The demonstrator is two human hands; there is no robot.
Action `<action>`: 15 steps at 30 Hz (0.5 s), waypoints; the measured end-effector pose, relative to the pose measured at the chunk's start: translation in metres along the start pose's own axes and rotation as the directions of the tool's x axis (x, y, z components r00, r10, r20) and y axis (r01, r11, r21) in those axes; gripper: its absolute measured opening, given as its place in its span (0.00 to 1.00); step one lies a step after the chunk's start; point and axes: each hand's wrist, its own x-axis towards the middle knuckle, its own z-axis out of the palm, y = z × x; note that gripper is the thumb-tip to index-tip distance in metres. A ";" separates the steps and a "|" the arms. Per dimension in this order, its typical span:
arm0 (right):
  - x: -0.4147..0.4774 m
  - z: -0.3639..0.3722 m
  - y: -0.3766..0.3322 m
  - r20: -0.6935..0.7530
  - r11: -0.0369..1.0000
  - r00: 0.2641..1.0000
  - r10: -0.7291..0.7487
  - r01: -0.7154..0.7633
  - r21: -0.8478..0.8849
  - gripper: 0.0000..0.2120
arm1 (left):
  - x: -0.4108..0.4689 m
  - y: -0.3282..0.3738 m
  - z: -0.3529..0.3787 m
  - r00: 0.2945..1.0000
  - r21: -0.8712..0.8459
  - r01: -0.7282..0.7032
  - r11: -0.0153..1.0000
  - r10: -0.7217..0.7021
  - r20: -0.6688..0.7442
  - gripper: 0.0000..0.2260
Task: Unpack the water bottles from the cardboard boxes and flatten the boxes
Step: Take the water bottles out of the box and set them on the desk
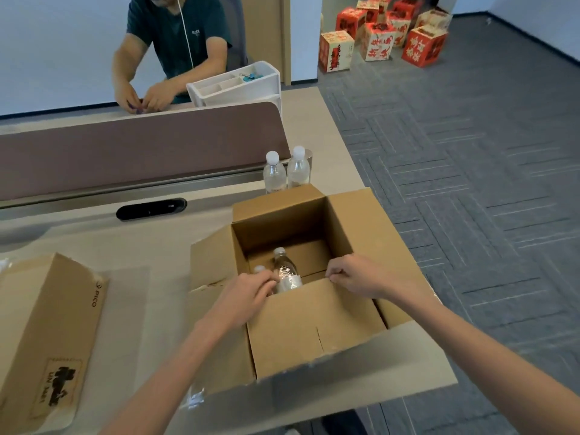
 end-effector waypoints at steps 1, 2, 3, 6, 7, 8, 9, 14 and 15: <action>-0.005 -0.003 -0.004 -0.025 1.000 1.000 0.009 -0.008 0.018 0.09 | -0.003 0.003 -0.001 1.000 -0.023 0.007 1.000 -0.007 -0.002 0.10; -0.009 -0.006 -0.008 -0.049 0.999 0.999 0.011 -0.010 0.033 0.09 | -0.006 0.005 -0.001 1.000 -0.057 0.017 0.998 -0.018 -0.010 0.09; -0.014 -0.010 -0.012 -0.068 0.999 0.998 0.010 -0.007 0.043 0.09 | -0.009 0.009 -0.003 0.999 -0.103 0.033 0.994 -0.035 -0.019 0.09; -0.024 -0.023 -0.022 -0.082 0.998 0.996 -0.020 0.024 0.050 0.09 | -0.015 0.019 -0.015 0.993 -0.264 0.099 0.959 -0.112 -0.037 0.08; -0.026 -0.028 -0.023 -0.066 0.997 0.997 -0.032 0.037 0.067 0.10 | -0.017 0.021 -0.021 0.990 -0.313 0.126 0.941 -0.137 -0.014 0.07; -0.030 -0.031 -0.024 -0.047 0.994 0.998 -0.039 0.044 0.096 0.13 | -0.018 0.022 -0.027 0.988 -0.361 0.149 0.921 -0.151 0.025 0.07; -0.034 -0.034 -0.024 -0.026 0.991 0.999 -0.043 0.046 0.126 0.16 | -0.020 0.023 -0.032 0.985 -0.406 0.173 0.897 -0.155 0.076 0.06; -0.059 -0.047 -0.026 0.194 0.966 0.981 -0.021 -0.030 0.256 0.15 | -0.038 0.034 -0.045 0.920 -0.566 0.319 0.760 -0.105 0.378 0.10; -0.064 -0.047 -0.025 0.260 0.951 0.965 -0.020 -0.063 0.304 0.13 | -0.042 0.035 -0.044 0.905 -0.594 0.334 0.732 -0.073 0.419 0.12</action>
